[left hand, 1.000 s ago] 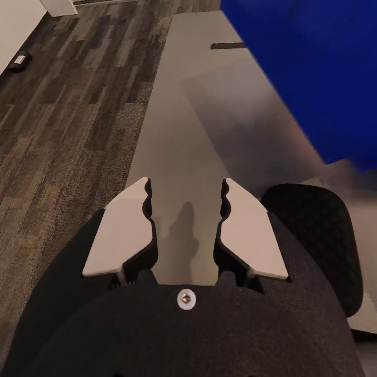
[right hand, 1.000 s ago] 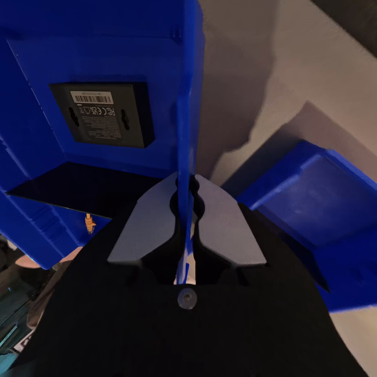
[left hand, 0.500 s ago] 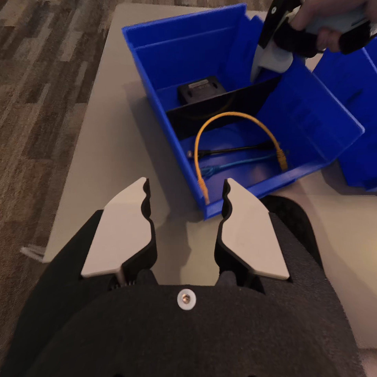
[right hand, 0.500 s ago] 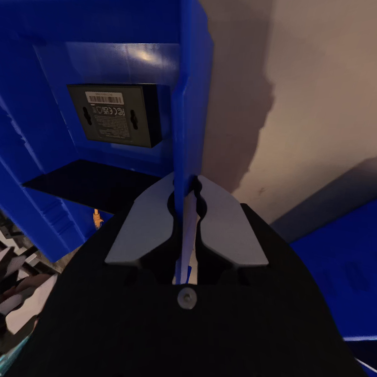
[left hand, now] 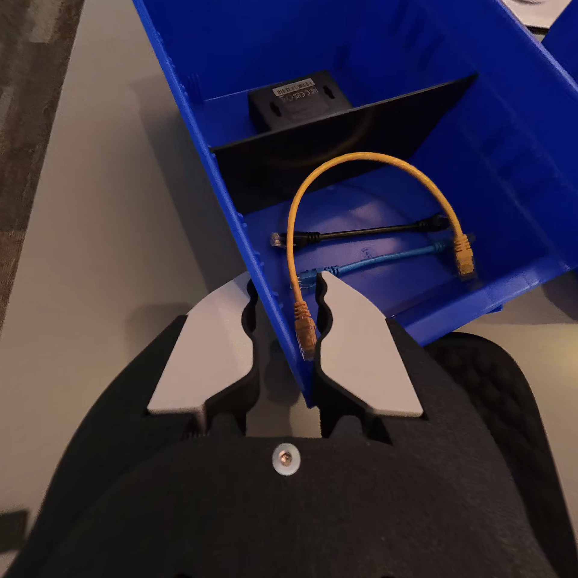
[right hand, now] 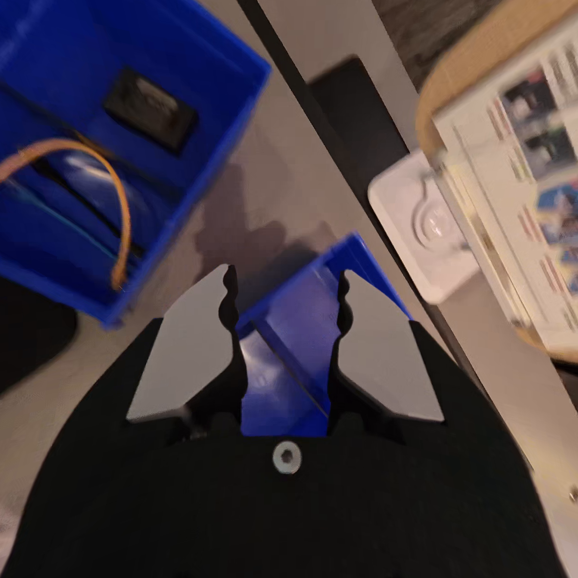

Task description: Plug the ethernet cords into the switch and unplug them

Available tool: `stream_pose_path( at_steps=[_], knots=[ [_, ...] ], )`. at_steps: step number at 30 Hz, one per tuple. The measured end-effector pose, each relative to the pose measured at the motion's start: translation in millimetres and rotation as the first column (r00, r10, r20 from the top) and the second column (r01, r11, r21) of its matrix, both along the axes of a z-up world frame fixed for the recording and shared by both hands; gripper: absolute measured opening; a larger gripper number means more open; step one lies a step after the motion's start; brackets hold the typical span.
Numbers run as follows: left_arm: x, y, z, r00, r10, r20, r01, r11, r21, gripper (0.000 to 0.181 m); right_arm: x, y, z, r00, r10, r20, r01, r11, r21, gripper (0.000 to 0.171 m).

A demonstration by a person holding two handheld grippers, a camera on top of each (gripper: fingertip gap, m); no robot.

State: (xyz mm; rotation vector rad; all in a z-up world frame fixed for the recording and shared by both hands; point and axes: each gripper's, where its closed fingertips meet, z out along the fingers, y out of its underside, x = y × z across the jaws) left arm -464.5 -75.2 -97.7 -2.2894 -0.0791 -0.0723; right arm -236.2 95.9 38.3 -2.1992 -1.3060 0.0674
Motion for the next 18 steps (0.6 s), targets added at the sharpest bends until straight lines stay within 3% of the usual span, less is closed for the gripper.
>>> stream_pose_path(
  at_steps=[5,10,14,18],
  knots=[
    [-20,15,-1,0.985,-0.152,-0.082,0.146,0.987,-0.072,0.024,144,-1,-12,0.981,-0.187,0.058,0.187,0.982,0.014,0.060],
    [-28,35,-3,0.949,-0.268,-0.165,0.248,0.960,-0.133,0.017,232,-7,-36,0.947,-0.322,0.007,0.321,0.943,-0.082,0.058],
    [-22,42,-3,0.936,-0.315,-0.156,0.297,0.946,-0.126,0.016,266,-11,-55,0.913,-0.408,-0.004,0.401,0.900,-0.168,0.059],
    [-20,43,-3,0.925,-0.352,-0.141,0.336,0.934,-0.123,0.016,263,-18,-74,0.881,-0.471,-0.042,0.435,0.843,-0.316,0.065]
  ],
)
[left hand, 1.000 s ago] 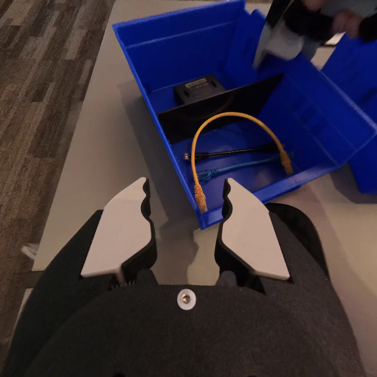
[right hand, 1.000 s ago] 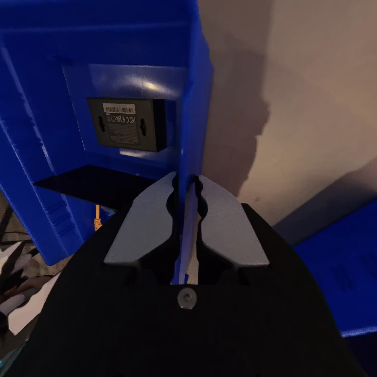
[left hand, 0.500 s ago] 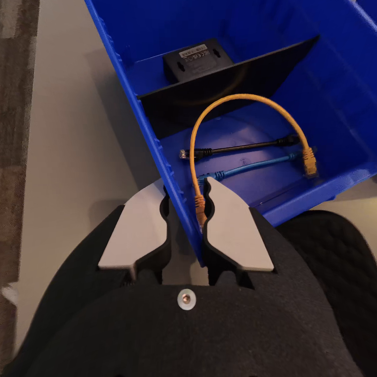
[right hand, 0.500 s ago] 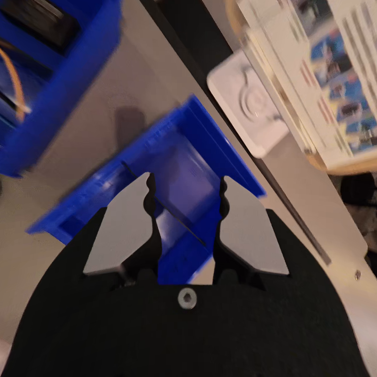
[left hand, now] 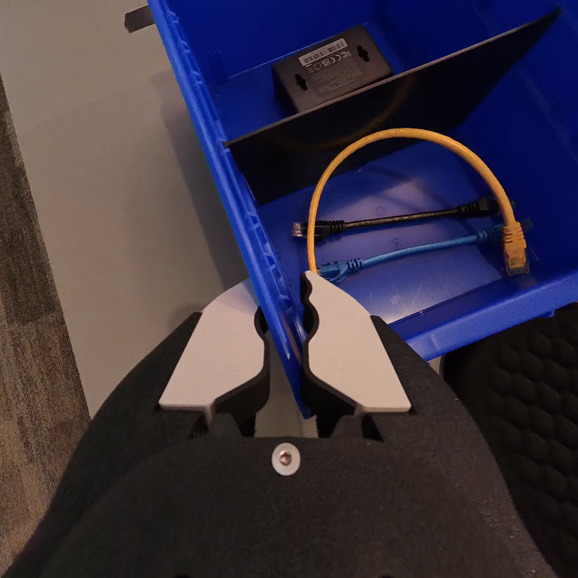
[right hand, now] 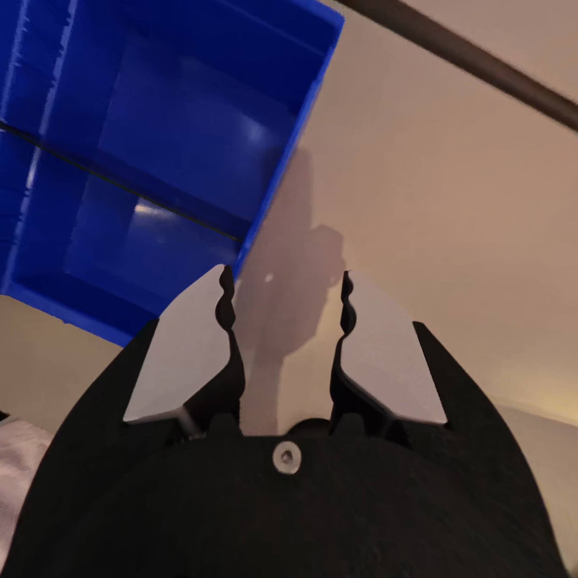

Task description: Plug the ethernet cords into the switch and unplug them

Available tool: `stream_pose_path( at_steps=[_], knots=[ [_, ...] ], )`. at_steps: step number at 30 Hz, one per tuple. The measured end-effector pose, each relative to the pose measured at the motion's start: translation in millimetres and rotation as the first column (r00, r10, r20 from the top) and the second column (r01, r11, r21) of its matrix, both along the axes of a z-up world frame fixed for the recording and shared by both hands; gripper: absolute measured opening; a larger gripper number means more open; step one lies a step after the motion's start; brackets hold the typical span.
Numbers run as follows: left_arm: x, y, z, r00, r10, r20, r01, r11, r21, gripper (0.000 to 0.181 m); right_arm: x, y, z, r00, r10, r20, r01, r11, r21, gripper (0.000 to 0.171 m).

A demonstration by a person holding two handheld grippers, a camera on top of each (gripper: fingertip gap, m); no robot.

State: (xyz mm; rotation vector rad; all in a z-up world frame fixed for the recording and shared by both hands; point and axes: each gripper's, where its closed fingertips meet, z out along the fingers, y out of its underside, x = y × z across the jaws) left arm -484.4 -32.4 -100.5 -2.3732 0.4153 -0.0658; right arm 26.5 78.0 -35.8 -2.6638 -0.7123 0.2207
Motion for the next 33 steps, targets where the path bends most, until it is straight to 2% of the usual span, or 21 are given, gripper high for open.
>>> stream_pose_path(
  at_steps=[4,9,11,12,14,15,19,23,33],
  knots=[
    [2,1,0,0.998,0.034,0.051,-0.034,0.999,-0.005,0.019,-19,-13,-18,1.000,0.012,-0.001,-0.012,0.999,-0.051,0.073],
    [0,-5,15,0.977,0.142,0.160,-0.152,0.987,0.054,0.044,-32,-26,-55,0.995,0.033,0.094,-0.022,0.993,-0.115,0.073],
    [-6,-17,24,0.966,0.200,0.167,-0.214,0.974,0.072,0.054,-33,-32,-75,0.987,0.074,0.139,-0.045,0.979,-0.200,0.054],
    [-10,-27,27,0.959,0.238,0.155,-0.250,0.966,0.064,0.058,-39,-38,-84,0.990,0.091,0.105,-0.060,0.962,-0.266,0.028],
    [-15,-49,34,0.947,0.293,0.131,-0.303,0.950,0.068,0.057,-35,-24,-82,0.996,0.021,0.088,0.002,0.967,-0.253,0.009],
    [-16,-57,41,0.942,0.309,0.132,-0.323,0.942,0.095,0.055,-32,-19,-84,0.996,0.018,0.084,0.005,0.964,-0.266,0.007],
    [-19,-79,64,0.925,0.349,0.151,-0.374,0.907,0.195,0.048,-19,-4,-83,1.000,-0.018,-0.009,0.013,0.934,-0.357,0.005],
    [-30,-92,77,0.904,0.419,0.085,-0.427,0.873,0.236,0.047,7,10,-83,1.000,-0.014,-0.004,0.011,0.931,-0.364,0.004],
    [-17,-79,101,0.890,0.446,0.093,-0.453,0.844,0.286,0.045,110,18,-84,0.990,-0.143,0.003,0.134,0.921,-0.366,0.004]
  ],
)
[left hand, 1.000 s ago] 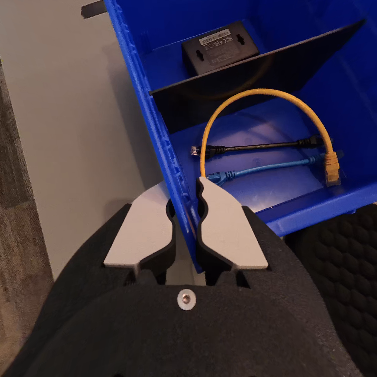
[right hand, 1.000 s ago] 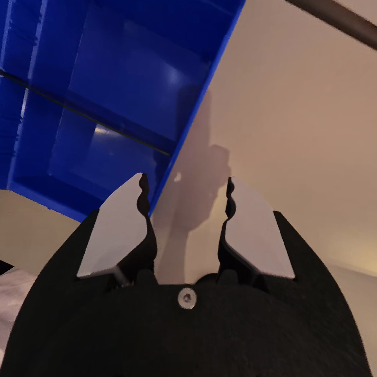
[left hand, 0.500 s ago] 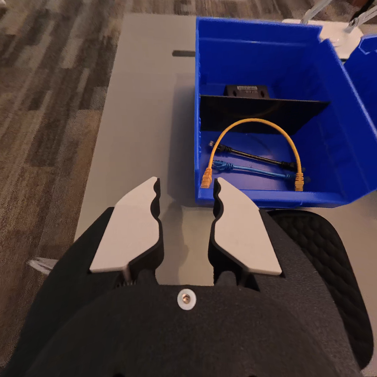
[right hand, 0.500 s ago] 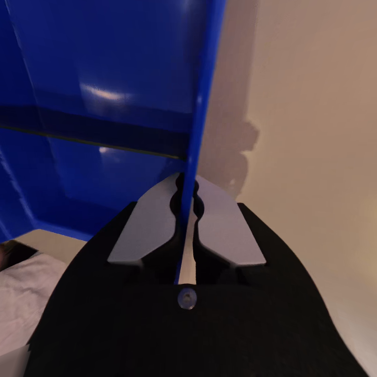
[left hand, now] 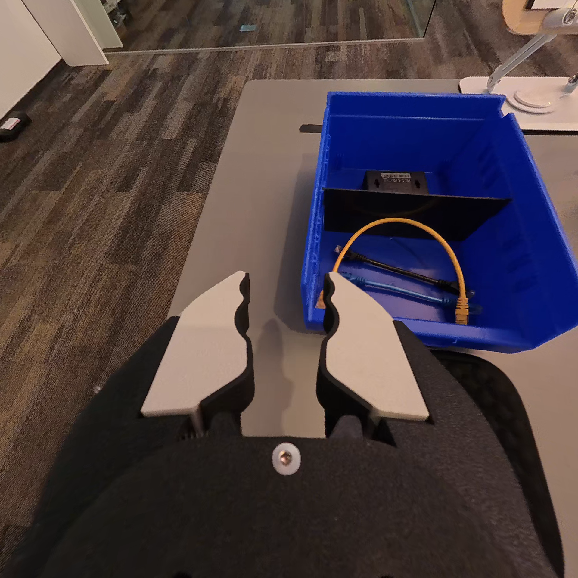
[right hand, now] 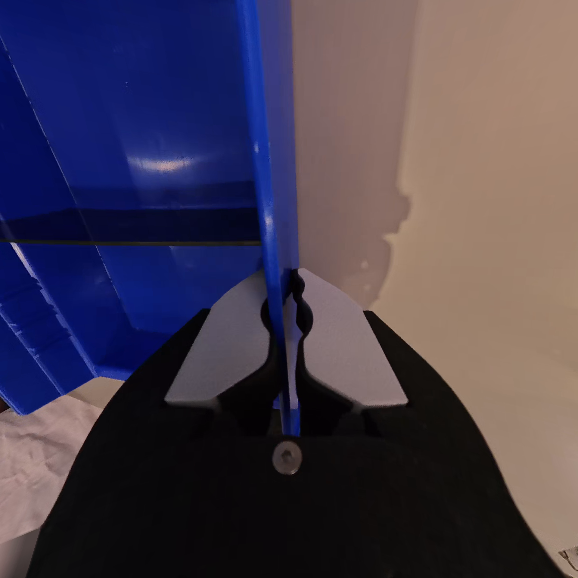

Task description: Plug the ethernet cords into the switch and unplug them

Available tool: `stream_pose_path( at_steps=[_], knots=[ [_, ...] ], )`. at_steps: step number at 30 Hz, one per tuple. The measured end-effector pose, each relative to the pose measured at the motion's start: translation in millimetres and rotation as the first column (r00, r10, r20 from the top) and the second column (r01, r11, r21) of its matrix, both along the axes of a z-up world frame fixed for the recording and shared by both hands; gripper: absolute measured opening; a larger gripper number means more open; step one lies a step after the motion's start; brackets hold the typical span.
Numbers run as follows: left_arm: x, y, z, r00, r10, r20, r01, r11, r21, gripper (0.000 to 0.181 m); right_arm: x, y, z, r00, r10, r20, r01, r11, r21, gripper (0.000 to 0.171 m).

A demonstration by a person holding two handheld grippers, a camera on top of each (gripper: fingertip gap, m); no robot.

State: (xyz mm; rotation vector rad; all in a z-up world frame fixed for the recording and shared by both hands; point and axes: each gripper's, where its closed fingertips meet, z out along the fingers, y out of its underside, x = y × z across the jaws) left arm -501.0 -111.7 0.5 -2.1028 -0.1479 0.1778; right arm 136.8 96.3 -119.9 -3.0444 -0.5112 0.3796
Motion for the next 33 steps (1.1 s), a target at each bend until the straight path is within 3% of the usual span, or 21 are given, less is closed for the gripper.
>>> stream_pose_path(
  at_steps=[12,15,18,23,33],
  knots=[
    [17,28,1,1.000,-0.013,-0.027,0.013,1.000,-0.002,0.044,123,-14,-1,0.980,-0.198,0.006,0.198,0.980,0.016,0.004],
    [14,39,-11,0.998,-0.032,0.059,0.032,0.999,0.015,0.045,143,-17,-2,0.976,-0.219,0.007,0.219,0.976,0.018,0.004],
    [19,46,-19,0.983,-0.061,0.175,0.053,0.997,0.050,0.045,158,-21,-2,0.970,-0.242,0.009,0.242,0.970,0.014,0.004],
    [13,51,-35,0.994,-0.039,0.101,0.040,0.999,-0.010,0.057,176,-26,-2,0.956,-0.292,0.009,0.292,0.957,0.004,0.004],
    [26,62,-58,0.985,-0.087,0.149,0.096,0.994,-0.056,0.055,180,-25,-2,0.964,-0.262,0.045,0.261,0.965,0.032,0.005]
  ],
)
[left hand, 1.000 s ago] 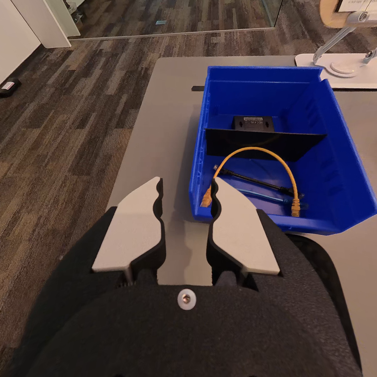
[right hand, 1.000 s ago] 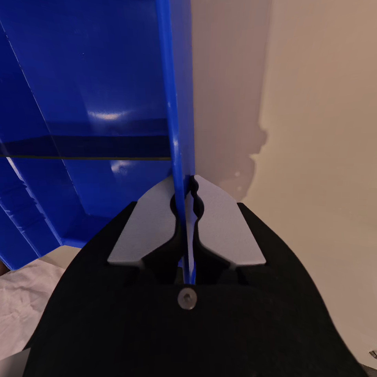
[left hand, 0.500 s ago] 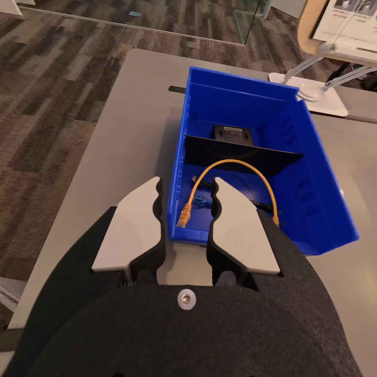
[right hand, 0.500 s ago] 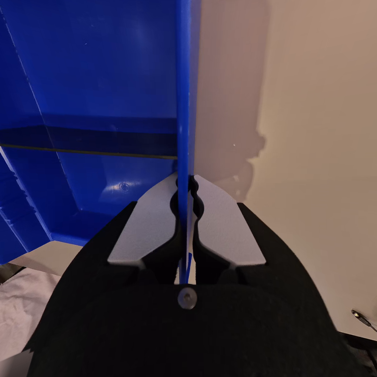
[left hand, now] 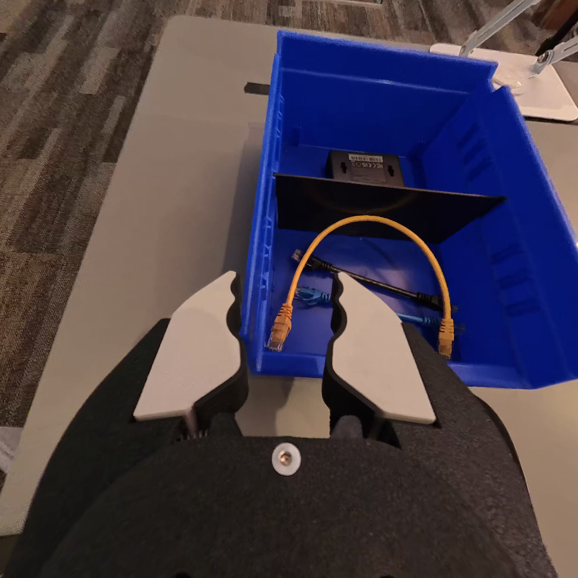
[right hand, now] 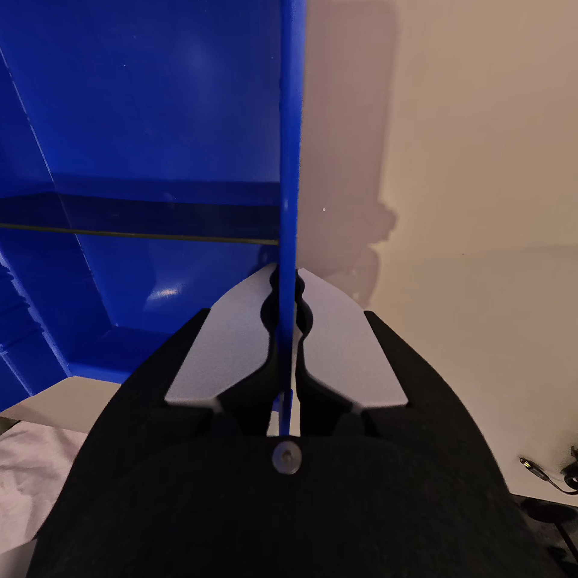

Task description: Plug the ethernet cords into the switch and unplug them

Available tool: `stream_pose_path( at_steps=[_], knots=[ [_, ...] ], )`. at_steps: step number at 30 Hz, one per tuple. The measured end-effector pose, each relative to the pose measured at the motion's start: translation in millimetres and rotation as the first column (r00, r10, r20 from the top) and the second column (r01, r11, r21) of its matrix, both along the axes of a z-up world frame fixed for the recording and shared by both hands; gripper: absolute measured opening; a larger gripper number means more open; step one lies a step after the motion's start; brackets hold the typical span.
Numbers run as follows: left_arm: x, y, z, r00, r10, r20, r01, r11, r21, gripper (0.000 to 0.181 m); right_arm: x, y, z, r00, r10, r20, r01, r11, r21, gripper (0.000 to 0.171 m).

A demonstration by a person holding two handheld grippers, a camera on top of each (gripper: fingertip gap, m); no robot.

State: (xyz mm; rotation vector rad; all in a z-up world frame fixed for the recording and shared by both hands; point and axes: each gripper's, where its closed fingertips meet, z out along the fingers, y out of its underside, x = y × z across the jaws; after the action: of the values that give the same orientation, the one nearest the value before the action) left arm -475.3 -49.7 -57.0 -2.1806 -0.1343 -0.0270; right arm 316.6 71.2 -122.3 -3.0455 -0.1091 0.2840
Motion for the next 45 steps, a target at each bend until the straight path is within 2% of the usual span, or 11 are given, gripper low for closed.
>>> stream_pose_path(
  at_steps=[4,9,15,17,21,24,29,32,34,41,45],
  knots=[
    [-2,2,-9,0.999,0.023,-0.030,-0.023,1.000,-0.009,0.053,-1,1,0,1.000,-0.007,-0.025,0.007,1.000,0.010,0.005],
    [-10,2,-9,0.996,0.072,-0.052,-0.071,0.997,0.017,0.039,-4,-1,0,0.999,0.002,-0.032,-0.002,1.000,0.014,0.005],
    [-22,-3,-21,0.978,0.100,-0.183,-0.112,0.992,-0.056,0.046,-10,-1,0,0.999,0.021,-0.026,-0.021,1.000,0.019,0.005],
    [-22,-3,-28,0.980,0.080,-0.184,-0.098,0.991,-0.089,0.046,-10,-1,0,1.000,0.021,-0.024,-0.020,1.000,0.018,0.005],
    [-19,0,-33,0.986,0.078,-0.150,-0.092,0.992,-0.087,0.018,-10,-1,0,1.000,0.022,-0.021,-0.022,1.000,0.019,0.005],
    [-13,-1,-32,0.993,0.057,-0.104,-0.065,0.995,-0.075,0.012,-11,-1,0,0.999,0.020,-0.031,-0.019,0.999,0.027,0.005],
    [-10,0,-34,0.996,0.041,-0.076,-0.047,0.997,-0.066,0.025,-11,-1,-1,0.999,0.031,-0.030,-0.029,0.998,0.050,0.005],
    [-10,0,-31,0.997,0.048,-0.054,-0.050,0.998,-0.036,0.044,-9,1,-4,0.999,0.033,0.014,-0.034,0.996,0.080,0.032],
    [-10,-1,-25,0.998,0.047,-0.035,-0.048,0.999,-0.007,0.047,-9,4,-4,0.999,0.039,0.036,-0.043,0.991,0.129,0.041],
    [-16,-11,-4,0.998,0.065,-0.019,-0.065,0.998,0.001,0.054,-4,21,25,0.996,-0.022,0.092,-0.018,0.910,0.414,0.049],
    [-17,-12,2,0.997,0.075,-0.008,-0.075,0.997,0.006,0.054,-5,16,30,0.996,-0.032,0.078,-0.007,0.891,0.455,0.051]
  ],
)
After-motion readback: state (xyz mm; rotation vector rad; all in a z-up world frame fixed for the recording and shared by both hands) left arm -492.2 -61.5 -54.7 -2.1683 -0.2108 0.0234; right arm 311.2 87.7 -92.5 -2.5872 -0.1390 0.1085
